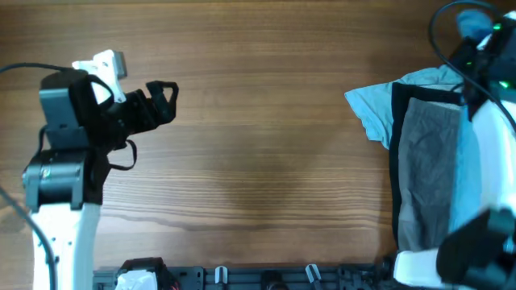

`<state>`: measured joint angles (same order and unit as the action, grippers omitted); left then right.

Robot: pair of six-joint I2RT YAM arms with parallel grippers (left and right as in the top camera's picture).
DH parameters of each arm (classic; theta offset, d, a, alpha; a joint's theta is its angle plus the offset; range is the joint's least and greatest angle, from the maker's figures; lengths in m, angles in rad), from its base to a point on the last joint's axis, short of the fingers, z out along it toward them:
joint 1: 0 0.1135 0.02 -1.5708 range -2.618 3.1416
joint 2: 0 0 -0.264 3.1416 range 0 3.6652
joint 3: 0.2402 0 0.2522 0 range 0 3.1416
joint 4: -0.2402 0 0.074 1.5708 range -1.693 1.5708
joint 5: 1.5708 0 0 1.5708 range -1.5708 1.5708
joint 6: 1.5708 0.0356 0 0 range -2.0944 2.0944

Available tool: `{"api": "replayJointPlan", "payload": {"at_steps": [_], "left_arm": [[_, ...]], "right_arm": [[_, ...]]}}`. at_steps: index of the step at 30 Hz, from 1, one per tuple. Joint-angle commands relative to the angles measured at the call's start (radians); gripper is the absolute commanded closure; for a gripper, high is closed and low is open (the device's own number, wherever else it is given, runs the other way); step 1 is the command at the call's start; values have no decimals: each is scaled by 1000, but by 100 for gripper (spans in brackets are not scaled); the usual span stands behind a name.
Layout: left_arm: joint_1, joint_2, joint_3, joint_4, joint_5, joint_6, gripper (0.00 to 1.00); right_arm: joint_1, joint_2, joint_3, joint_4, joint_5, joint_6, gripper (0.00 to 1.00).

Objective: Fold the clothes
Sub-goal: 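Reach both grippers to the light blue jeans on the pile and grasp them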

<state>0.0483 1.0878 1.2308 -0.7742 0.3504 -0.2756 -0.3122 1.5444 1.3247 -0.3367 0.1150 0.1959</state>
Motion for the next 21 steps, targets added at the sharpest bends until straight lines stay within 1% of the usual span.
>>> {"api": "replayJointPlan", "payload": {"at_steps": [1, 2, 3, 4, 5, 6, 7, 8, 9, 10, 11, 12, 13, 15, 17, 19, 21], "left_arm": [[5, -113, 143, 6, -6, -2, 12], [5, -150, 195, 6, -34, -2, 13], [5, -194, 258, 1, -89, -2, 12], [5, -230, 314, -9, -132, 5, 10], [4, -254, 344, -9, -139, 24, 9], [4, -273, 365, -9, -140, 38, 9], [4, -304, 391, -9, -143, 44, 8], [4, -324, 398, -9, -156, 45, 6], [5, -329, 399, -9, -164, 46, 5], [4, -330, 399, -9, -166, 57, 5], [5, -330, 399, -10, -166, 60, 5], [4, -330, 399, -13, -166, 60, 5], [4, -330, 399, -17, -166, 60, 4], [4, -321, 399, -39, -166, 63, 3], [4, -288, 399, -92, -161, 63, 3], [4, -243, 399, -152, -148, 63, 3], [4, -119, 399, -269, -106, 69, 5]], "right_arm": [[66, -206, 17, 15, -201, -38, 96], [108, -294, 18, 16, -294, -16, 96], [180, -371, 18, 23, -380, 28, 96], [264, -417, 18, 31, -442, 64, 95], [351, -436, 18, 39, -478, 93, 96], [477, -440, 18, 41, -502, 106, 96], [690, -407, 15, 37, -501, 127, 95], [925, -319, 14, 44, -477, 127, 92], [1050, -250, 15, 50, -439, 126, 83], [1176, -159, 15, 61, -393, 127, 46], [1262, -78, 16, 68, -368, 129, 28], [1313, -27, 16, 61, -331, 129, 23], [1319, -23, 16, 48, -307, 129, 21], [1273, -85, 18, 7, -230, 129, 18], [1172, -205, 18, -40, -154, 128, 16], [1095, -288, 18, -81, -107, 129, 16], [987, -399, 18, -146, -84, 130, 16]]}}
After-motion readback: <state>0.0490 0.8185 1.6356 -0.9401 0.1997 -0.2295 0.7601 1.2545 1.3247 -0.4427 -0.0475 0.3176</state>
